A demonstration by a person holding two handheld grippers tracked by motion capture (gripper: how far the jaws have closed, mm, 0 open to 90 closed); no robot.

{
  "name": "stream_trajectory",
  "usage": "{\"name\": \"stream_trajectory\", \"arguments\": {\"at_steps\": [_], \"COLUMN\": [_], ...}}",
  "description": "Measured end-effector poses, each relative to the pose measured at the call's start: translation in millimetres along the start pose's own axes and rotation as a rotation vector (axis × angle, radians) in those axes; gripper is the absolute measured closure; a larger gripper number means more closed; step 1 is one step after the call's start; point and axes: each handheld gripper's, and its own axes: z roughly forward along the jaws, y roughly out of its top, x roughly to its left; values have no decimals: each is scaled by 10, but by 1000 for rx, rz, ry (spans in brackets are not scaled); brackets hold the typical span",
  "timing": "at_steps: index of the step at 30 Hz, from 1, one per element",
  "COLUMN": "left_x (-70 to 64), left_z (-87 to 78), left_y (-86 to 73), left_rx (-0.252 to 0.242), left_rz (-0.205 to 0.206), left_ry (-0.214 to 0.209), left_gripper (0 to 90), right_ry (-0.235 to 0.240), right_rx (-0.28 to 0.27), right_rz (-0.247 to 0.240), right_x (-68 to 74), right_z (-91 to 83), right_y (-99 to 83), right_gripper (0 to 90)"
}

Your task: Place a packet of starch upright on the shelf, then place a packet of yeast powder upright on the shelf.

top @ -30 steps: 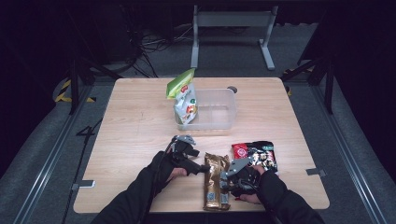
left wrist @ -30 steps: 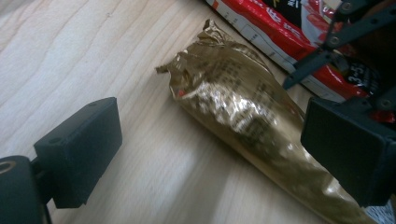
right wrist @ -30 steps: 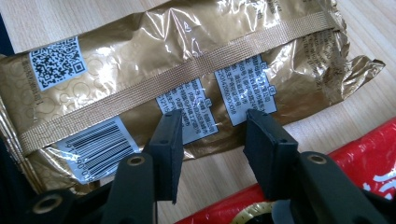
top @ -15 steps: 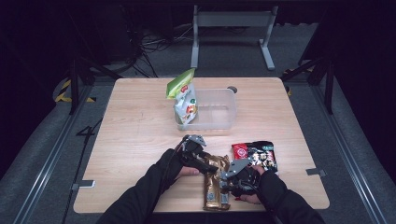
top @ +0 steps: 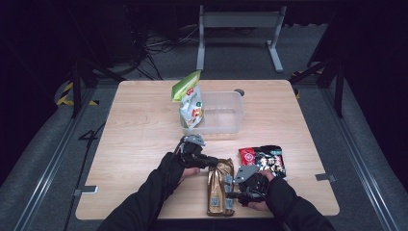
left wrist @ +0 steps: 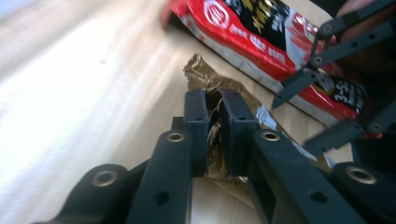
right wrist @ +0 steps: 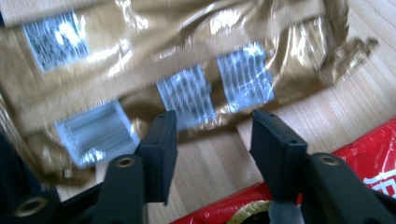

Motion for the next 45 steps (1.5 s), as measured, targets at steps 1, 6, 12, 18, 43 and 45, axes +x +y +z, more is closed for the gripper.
{"name": "stream_trajectory", "arguments": {"at_steps": [1, 6, 12, 18, 43, 45], "left_x": [-1, -43, -212, -299, -448, -469], "left_z": [-18, -156, -427, -580, -885, -885], "left_y": [2, 10, 81, 114, 173, 193], "left_rx": [-6, -70, -175, -252, -390, -398], "left_rz": [2, 9, 79, 111, 139, 148], "left_ry": [-3, 69, 198, 239, 300, 327], "left_gripper": [845, 870, 881, 886, 896, 897], "right_ry": [2, -12, -73, -135, -274, -277], "right_rx": [-10, -61, -193, -260, -336, -334], "right_rz": [3, 23, 93, 139, 280, 280], "right_x": [4, -29, -199, -341, -687, -685], "right_z": [-4, -83, -333, -526, -702, -704], "right_y": [-1, -13, -114, -272, -605, -615], "right_gripper": [467, 380, 299, 256, 225, 225]}}
